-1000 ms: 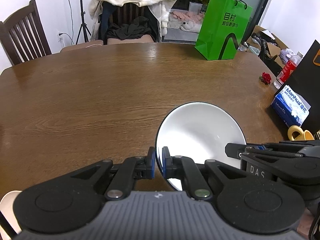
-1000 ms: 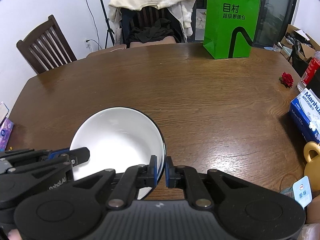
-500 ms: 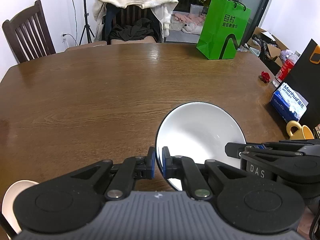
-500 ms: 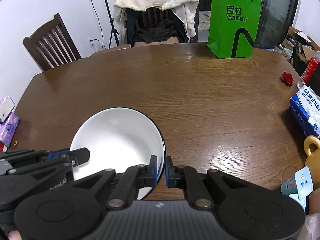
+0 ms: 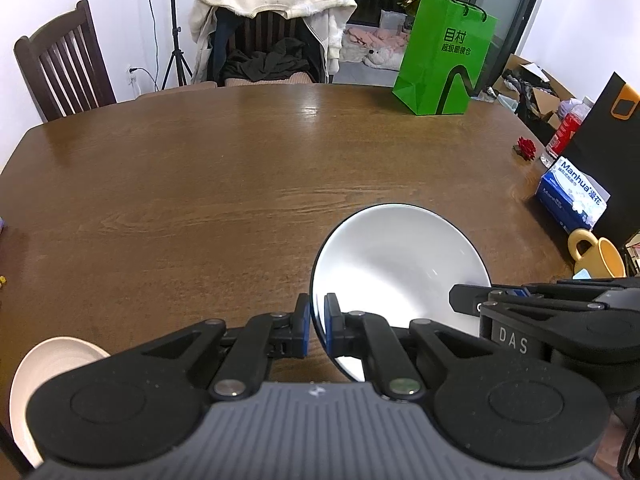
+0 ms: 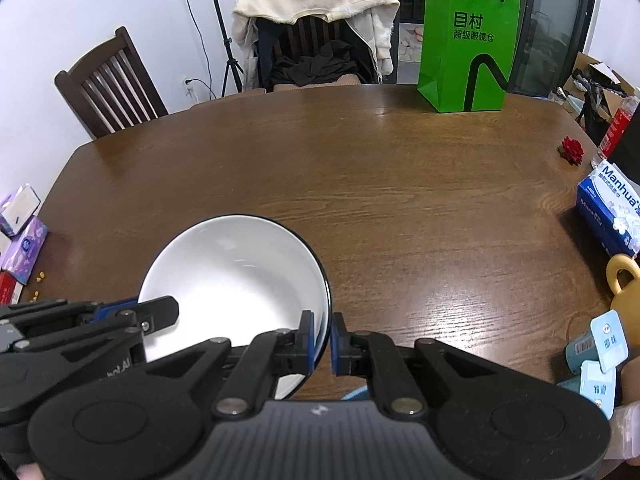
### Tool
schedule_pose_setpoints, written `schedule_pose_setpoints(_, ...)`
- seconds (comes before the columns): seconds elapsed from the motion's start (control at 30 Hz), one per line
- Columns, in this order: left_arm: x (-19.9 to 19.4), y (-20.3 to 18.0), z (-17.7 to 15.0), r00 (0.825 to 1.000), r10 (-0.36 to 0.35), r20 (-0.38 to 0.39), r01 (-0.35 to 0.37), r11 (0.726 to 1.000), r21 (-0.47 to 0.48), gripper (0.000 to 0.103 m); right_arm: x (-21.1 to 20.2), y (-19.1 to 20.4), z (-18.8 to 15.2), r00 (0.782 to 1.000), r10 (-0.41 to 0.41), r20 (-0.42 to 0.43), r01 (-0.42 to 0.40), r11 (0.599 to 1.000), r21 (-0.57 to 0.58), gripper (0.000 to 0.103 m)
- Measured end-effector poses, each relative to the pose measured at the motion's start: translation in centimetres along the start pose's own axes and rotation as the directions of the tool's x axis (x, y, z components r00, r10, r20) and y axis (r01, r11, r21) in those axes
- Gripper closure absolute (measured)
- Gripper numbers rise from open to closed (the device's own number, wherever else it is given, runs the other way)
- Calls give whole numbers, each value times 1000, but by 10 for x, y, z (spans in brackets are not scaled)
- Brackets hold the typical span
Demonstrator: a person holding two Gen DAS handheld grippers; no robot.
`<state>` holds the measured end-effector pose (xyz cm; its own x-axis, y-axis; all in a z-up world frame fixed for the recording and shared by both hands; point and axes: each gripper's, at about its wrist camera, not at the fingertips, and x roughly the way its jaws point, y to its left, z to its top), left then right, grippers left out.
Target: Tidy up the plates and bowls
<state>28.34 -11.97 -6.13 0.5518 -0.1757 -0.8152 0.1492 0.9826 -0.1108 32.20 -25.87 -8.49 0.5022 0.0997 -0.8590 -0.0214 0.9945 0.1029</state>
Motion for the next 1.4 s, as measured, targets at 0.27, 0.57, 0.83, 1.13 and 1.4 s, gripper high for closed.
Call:
schedule_pose_setpoints(0.27,-7,1,-13,1000,-2,3,2,1000,6,96,-4,3,-9,1000,-1,2,1,1000,0,96)
schedule_pose_setpoints(0.57,-17,-1,-25,1000,-5,3,5,1000,12,96,-16,4,-28,1000,-5,9,5,1000,8,96)
schedule_pose_setpoints(0.83,-25,-6,-39,1000,-11,5,11,1000,26,96,-23,2,-41,1000,-11,13,10,1000,16,96)
schedule_pose_setpoints(1.13,-29,-15,-47,1000,-20,1,20,999,49,96,-30,-6,-52,1000,-17,16,16,999,33,96)
schedule_pose_setpoints(1.4,-29,-27,-53,999,-35,-7,36,997,69,96,-34,-18,-63,999,-30,18,29,998,55,96)
